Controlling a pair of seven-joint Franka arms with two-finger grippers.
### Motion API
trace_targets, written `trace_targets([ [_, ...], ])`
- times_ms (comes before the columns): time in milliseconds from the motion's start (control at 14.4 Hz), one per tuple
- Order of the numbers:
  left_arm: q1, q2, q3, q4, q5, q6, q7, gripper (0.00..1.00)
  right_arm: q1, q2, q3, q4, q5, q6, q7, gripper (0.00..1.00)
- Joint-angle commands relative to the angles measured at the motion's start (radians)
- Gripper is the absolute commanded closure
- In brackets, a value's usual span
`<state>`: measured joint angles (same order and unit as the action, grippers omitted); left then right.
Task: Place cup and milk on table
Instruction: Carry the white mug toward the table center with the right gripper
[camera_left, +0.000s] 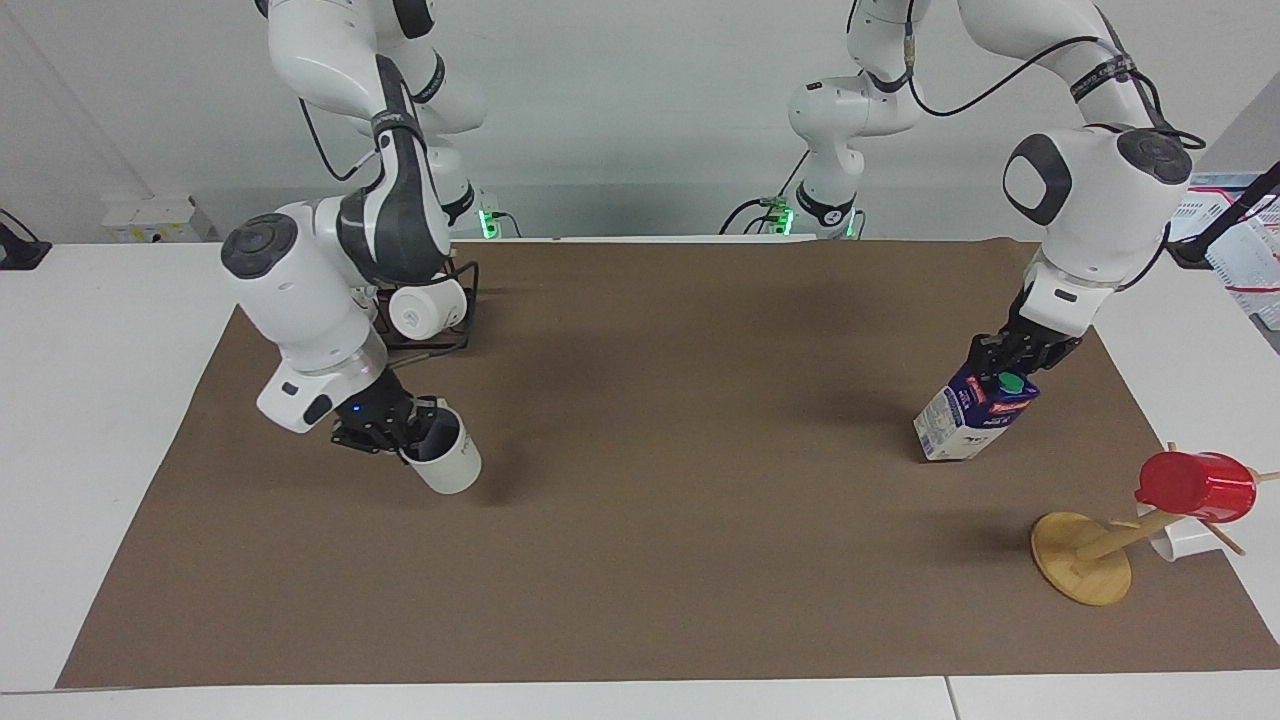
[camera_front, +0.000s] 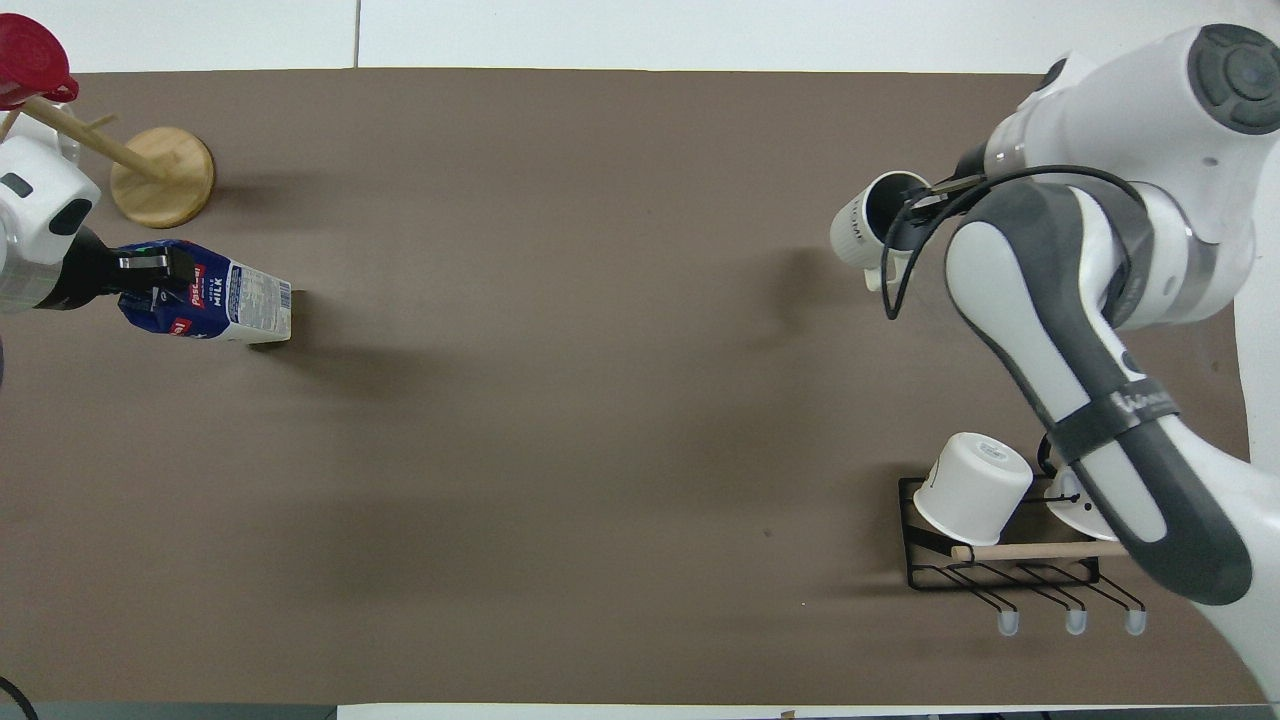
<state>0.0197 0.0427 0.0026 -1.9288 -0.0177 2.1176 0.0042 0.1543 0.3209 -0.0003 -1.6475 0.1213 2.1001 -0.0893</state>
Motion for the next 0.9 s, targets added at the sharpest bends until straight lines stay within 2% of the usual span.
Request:
trace_targets([
  [0, -0.003, -0.014, 0.003, 0.010, 0.016, -0.007, 0.010, 1.00, 0.126, 0.006, 0.000, 0.000, -0.008, 0.030, 0.146, 1.00],
  [348, -0.004, -0.020, 0.000, 0.060, 0.016, -0.068, 0.007, 1.00, 0.264, 0.042, 0.000, -0.008, -0.019, 0.081, 0.220, 1.00],
  [556, -0.004, -0.021, 0.000, 0.062, 0.016, -0.074, 0.003, 1.00, 0.303, 0.076, 0.000, -0.008, -0.101, 0.090, 0.240, 1.00],
  [834, -0.004, -0.032, 0.000, 0.063, 0.016, -0.087, 0.005, 1.00, 0.336, 0.083, 0.000, -0.032, -0.108, 0.116, 0.279, 1.00],
])
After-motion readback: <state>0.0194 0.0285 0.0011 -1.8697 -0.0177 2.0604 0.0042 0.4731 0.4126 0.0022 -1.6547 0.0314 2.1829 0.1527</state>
